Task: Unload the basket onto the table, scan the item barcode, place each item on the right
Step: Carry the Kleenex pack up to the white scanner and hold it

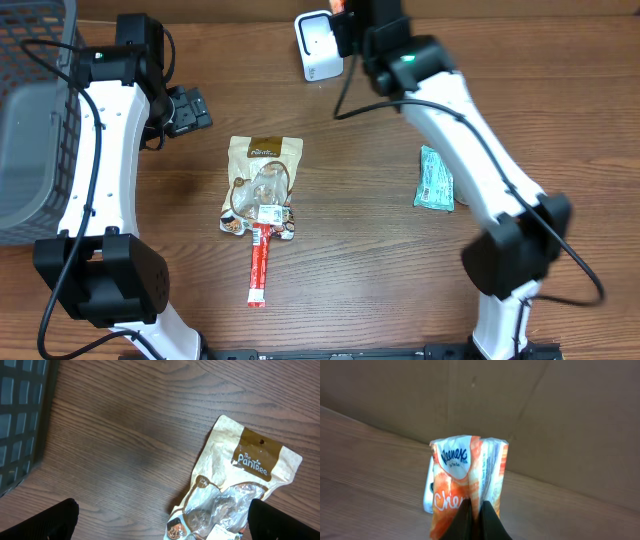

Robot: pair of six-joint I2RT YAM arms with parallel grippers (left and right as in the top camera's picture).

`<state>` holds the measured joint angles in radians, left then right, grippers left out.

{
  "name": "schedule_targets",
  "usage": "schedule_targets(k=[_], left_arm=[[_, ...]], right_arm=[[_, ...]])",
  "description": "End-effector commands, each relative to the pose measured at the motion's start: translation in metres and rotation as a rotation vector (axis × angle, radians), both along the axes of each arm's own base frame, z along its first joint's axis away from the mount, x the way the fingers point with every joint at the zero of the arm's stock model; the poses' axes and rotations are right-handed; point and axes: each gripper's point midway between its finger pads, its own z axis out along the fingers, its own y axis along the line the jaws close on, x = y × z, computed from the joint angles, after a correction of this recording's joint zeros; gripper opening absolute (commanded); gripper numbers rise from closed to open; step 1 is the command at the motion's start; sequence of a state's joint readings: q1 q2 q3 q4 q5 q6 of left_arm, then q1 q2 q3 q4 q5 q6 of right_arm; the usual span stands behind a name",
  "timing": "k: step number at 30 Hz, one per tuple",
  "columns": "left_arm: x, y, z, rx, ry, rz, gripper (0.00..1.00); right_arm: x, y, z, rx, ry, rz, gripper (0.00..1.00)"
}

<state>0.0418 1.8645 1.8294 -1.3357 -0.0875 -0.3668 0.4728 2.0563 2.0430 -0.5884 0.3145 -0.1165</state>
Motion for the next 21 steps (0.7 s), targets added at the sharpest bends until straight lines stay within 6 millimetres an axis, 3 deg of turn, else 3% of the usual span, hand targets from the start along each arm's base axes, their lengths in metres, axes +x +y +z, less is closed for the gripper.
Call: schedule_targets(k=[1, 4, 10, 16, 21], left_arm=[[0.002, 0.003, 0.003, 0.009, -0.011, 0.005, 1.0], [0.002, 0.003, 0.003, 0.009, -0.011, 0.005, 1.0], [0.002, 0.003, 0.003, 0.009, -0.011, 0.005, 1.0], [0.002, 0.003, 0.003, 0.009, -0.011, 0.005, 1.0], [0.002, 0.003, 0.003, 0.009, -0.011, 0.005, 1.0]], right_arm=[[0.023, -0.003, -0.031, -0.213, -0.039, -0.039, 0.04], [0.039, 0.012, -0.075, -0.327, -0.063, -0.083, 0.04], [0.059, 0.034, -0.12, -0.552, -0.125, -0.004, 0.04], [0.067, 0.047, -0.138, -0.545, -0.15, 0.044, 0.04], [0.07, 0.047, -0.133, -0.531, -0.174, 0.034, 0.04]])
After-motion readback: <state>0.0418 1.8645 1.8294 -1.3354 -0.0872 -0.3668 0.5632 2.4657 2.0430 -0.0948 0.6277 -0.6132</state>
